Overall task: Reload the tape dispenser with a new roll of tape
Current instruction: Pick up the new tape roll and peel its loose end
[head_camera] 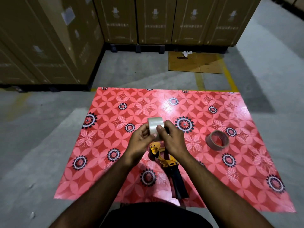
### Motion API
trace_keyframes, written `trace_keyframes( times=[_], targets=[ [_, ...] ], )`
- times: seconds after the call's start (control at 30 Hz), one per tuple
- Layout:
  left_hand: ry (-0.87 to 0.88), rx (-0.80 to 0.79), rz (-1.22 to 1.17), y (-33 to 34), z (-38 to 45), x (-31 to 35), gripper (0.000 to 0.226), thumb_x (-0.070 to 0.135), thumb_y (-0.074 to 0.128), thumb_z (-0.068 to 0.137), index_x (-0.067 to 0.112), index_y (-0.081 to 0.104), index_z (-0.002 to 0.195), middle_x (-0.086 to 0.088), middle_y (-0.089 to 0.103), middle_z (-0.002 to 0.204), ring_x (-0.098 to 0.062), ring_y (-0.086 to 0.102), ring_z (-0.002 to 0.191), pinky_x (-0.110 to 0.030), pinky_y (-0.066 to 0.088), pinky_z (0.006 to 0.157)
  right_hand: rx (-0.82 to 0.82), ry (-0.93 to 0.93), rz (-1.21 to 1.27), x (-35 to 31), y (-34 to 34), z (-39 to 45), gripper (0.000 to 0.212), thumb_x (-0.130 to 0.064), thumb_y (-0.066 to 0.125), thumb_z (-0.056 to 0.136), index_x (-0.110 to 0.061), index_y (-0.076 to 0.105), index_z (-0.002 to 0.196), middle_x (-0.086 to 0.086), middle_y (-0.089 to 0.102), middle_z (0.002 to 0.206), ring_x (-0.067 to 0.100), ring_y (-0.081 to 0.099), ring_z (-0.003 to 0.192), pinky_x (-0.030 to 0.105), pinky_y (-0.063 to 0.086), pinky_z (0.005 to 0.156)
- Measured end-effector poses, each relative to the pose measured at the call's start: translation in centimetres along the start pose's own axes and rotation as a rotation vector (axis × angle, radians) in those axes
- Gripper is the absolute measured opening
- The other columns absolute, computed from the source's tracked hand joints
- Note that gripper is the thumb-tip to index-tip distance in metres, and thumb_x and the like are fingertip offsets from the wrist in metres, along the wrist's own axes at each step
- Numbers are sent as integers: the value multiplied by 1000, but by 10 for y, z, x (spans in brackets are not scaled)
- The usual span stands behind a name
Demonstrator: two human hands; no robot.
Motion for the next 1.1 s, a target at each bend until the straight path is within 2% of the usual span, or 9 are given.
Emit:
trace_keyframes(
  times=[0.13, 0.3, 0.43, 0.6, 0.7, 0.8, 0.9, 1.0, 1.1],
  targets=[
    [36, 53, 63, -3, 2, -1, 32, -6, 57, 95, 4, 61, 125, -12, 71, 115, -23, 68, 107, -31, 56, 90, -12, 32, 69, 1, 2, 3, 19, -32, 56, 101, -17, 63, 93, -7, 62, 74, 1, 55, 60, 22, 44, 53],
    [26, 195, -15, -6, 12, 2, 18, 14, 57, 100, 2, 65, 111, -16, 71, 99, -27, 68, 88, -34, 55, 72, -184, -5, 77, 2, 11, -3, 25, -24, 61, 98, -23, 58, 123, -6, 70, 102, 11, 69, 89, 32, 57, 70],
    [36, 190, -15, -7, 15, 6, 24, 19, 56, 101, 0, 65, 112, -18, 69, 98, -25, 66, 84, -31, 54, 68, -98, -30, 53, -2, 10, -1, 11, -24, 61, 99, -18, 59, 108, -8, 68, 91, 13, 69, 78, 27, 55, 62],
    [26, 53, -22, -9, 17, 8, 32, 2, 60, 95, 7, 60, 127, -13, 71, 118, -26, 68, 109, -37, 56, 91, -6, 36, 66, -5, 4, 9, 16, -28, 59, 99, -13, 58, 94, 0, 66, 80, 11, 63, 62, 24, 50, 51],
    [32, 19, 8, -6, 15, 9, 45, -7, 65, 89, 14, 59, 128, -2, 71, 118, -18, 67, 112, -31, 55, 91, 55, 105, 118, -4, 4, 17, 22, -32, 58, 99, -12, 59, 88, 1, 65, 76, 8, 57, 60, 29, 46, 54],
    [96, 81, 62, -6, 17, 12, 38, -2, 64, 92, 8, 61, 129, -7, 71, 120, -25, 67, 114, -37, 55, 96, 60, 109, 126, -6, 4, 23, 21, -34, 59, 99, -15, 62, 89, 0, 66, 77, 12, 59, 63, 36, 50, 58],
    [120, 136, 67, -6, 21, 16, 28, 4, 59, 97, 4, 63, 125, -14, 71, 117, -32, 67, 111, -44, 56, 94, -31, 90, 205, -9, 6, 23, 13, -28, 60, 99, -18, 66, 105, 2, 71, 88, 18, 69, 69, 39, 60, 61],
    [120, 195, 47, -9, 24, 17, 21, 12, 57, 100, 3, 66, 116, -22, 71, 109, -39, 68, 103, -51, 55, 89, -119, 75, 256, -9, 11, 20, 29, -19, 63, 97, -15, 61, 126, 3, 72, 102, 18, 71, 89, 36, 62, 71],
    [106, 252, 47, -9, 26, 16, 20, 17, 55, 101, 5, 69, 107, -22, 72, 102, -32, 69, 90, -46, 56, 79, -103, 58, 245, -8, 15, 17, 34, -20, 64, 95, -15, 60, 128, 3, 71, 102, 19, 71, 92, 39, 61, 74]
  ],
)
Point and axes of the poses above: each hand's wrist, its own z-axis towards the middle knuckle, its own y-axis out of the palm, x = y × z, the point moved 4 cm from there along z, towards the middle knuckle
